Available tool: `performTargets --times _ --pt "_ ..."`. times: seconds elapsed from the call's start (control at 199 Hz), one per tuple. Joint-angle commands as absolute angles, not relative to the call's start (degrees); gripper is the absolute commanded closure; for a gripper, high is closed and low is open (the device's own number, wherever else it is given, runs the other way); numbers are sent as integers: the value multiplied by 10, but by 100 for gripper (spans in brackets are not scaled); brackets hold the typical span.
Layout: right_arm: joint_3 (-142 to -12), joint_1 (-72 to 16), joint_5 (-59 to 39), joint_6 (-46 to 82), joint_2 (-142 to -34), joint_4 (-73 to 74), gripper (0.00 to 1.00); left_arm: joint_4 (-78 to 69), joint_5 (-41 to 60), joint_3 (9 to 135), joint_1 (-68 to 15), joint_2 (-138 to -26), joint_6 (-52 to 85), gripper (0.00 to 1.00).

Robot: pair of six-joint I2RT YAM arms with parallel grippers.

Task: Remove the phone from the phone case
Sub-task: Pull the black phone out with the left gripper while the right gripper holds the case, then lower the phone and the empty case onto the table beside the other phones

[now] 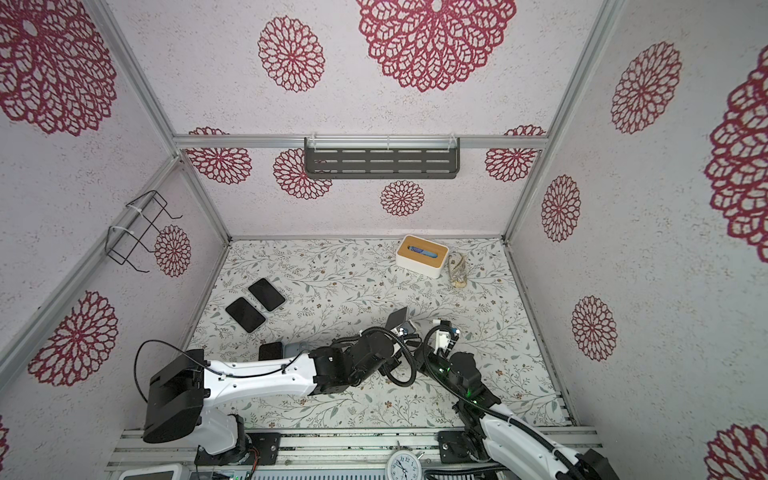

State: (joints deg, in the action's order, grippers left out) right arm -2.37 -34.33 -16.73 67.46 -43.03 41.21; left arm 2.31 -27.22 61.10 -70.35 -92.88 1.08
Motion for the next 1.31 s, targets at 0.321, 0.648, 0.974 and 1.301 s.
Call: performTargets --times 0.321,0.648,0.974,1.301 --pt "-30 -346 -175 676 -397 455 100 -2 -247 587 -702 -921 18 100" --pt "-29 -346 -151 660 -388 385 100 20 -280 572 -702 -875 31 100" --pt "-17 -346 -89 636 -415 304 100 116 -385 546 -736 -775 13 100" --pt "-23 -346 -86 626 -440 299 100 290 -485 534 -758 -719 86 100"
